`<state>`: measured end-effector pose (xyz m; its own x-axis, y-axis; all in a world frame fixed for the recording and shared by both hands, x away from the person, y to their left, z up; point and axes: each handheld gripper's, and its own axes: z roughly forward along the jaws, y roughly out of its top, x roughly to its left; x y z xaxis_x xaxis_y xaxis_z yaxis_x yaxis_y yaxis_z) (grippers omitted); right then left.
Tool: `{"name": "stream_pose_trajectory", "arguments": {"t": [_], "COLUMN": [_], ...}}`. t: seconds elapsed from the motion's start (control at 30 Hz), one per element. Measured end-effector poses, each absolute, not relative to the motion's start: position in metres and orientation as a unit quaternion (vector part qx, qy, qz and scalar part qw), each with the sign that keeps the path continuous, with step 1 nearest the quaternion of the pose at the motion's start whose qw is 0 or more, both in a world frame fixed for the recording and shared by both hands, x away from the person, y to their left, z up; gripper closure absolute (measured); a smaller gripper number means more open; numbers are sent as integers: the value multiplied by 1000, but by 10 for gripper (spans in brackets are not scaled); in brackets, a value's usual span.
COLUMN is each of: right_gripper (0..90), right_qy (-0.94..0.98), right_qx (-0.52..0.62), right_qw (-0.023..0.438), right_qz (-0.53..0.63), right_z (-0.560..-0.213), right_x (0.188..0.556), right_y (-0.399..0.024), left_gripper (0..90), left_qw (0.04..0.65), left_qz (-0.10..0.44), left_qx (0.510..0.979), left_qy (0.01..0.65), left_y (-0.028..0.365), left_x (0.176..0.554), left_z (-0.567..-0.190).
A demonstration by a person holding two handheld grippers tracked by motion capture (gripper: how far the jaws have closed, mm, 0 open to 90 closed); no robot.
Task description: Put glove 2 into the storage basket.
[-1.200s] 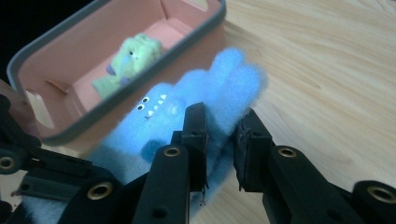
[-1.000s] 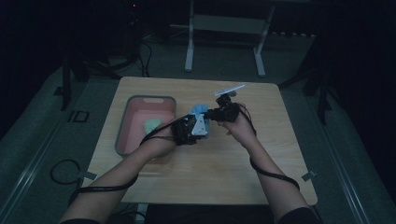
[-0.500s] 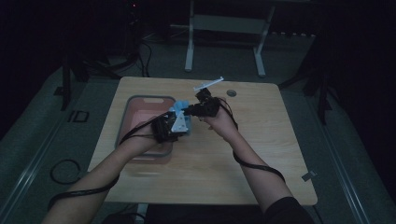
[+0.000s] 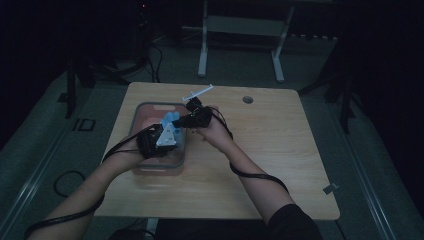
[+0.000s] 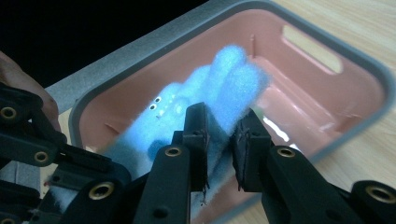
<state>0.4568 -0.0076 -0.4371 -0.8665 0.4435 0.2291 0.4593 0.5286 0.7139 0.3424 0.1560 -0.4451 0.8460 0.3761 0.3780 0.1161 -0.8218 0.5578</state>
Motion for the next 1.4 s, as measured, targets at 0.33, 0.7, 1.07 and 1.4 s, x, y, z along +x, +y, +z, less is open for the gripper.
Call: {"name": "stream_pose_trajectory", "arguments": {"t": [0.33, 0.7, 1.07, 1.4], "right_gripper": [773, 759, 580, 444], "right_qy": [-885, -898, -895, -881], "right_qx": [-266, -272, -271, -258], "right_qw": [19, 11, -4, -14], "right_qz": [-382, -346, -354, -397], "right_z": [-468, -491, -490, -461], "right_x": [466, 477, 478, 468], "right_y": [21, 29, 26, 0], "left_gripper": [761, 741, 593, 131], "left_qw": [261, 249, 240, 270], "left_qz": [208, 172, 155, 169], "left_qx": [929, 938, 939, 917], "left_qy": [159, 172, 192, 240], "left_y": [175, 177, 170, 169], "left_x": [356, 374, 378, 375], "left_z": [-474, -496, -498, -485]}}
